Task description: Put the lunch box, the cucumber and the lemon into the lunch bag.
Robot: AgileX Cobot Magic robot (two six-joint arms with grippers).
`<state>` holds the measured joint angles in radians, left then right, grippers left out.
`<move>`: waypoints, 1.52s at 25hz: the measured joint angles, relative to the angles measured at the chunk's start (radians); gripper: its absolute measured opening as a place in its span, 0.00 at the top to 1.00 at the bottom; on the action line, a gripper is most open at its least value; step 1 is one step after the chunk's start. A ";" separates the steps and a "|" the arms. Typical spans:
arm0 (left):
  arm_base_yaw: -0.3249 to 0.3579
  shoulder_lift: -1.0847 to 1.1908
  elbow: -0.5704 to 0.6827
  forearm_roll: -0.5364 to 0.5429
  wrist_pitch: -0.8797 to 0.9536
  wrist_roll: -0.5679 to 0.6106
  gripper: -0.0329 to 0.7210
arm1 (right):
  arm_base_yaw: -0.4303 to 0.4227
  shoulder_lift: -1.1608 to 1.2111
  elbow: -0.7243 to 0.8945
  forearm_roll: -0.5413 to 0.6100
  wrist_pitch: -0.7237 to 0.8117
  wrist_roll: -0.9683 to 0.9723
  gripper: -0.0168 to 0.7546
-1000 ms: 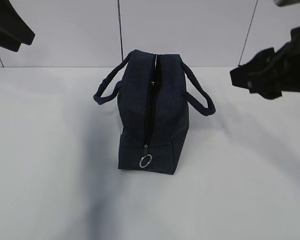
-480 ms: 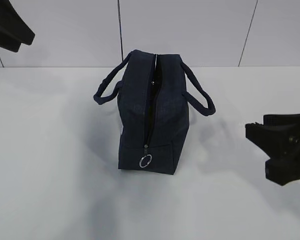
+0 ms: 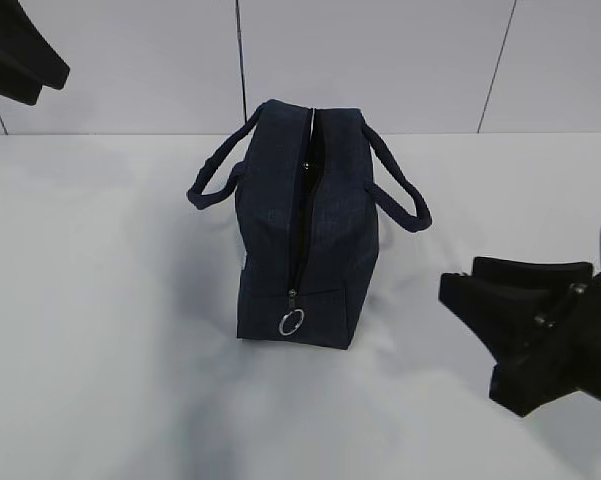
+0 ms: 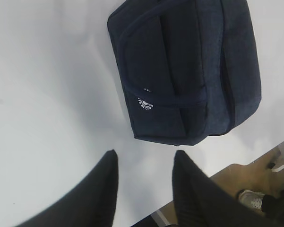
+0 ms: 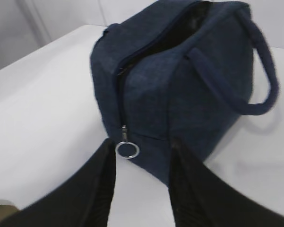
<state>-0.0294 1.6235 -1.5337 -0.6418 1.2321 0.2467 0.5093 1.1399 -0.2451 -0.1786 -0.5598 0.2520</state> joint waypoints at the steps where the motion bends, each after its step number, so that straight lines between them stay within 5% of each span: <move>1: 0.000 0.000 0.000 0.000 0.000 -0.001 0.59 | 0.000 0.034 0.000 -0.049 -0.047 0.040 0.61; 5: 0.000 0.000 0.000 0.000 0.000 -0.003 0.59 | 0.000 0.200 0.000 -0.168 -0.175 0.094 0.61; 15: 0.000 0.000 0.000 0.000 0.000 -0.005 0.59 | 0.000 0.573 -0.004 -0.197 -0.550 0.100 0.61; 38: 0.000 0.000 0.000 0.000 0.000 -0.011 0.59 | 0.000 0.710 -0.092 -0.166 -0.584 0.074 0.61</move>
<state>-0.0294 1.6235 -1.5337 -0.6418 1.2321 0.2357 0.5093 1.8495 -0.3368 -0.3450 -1.1434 0.3257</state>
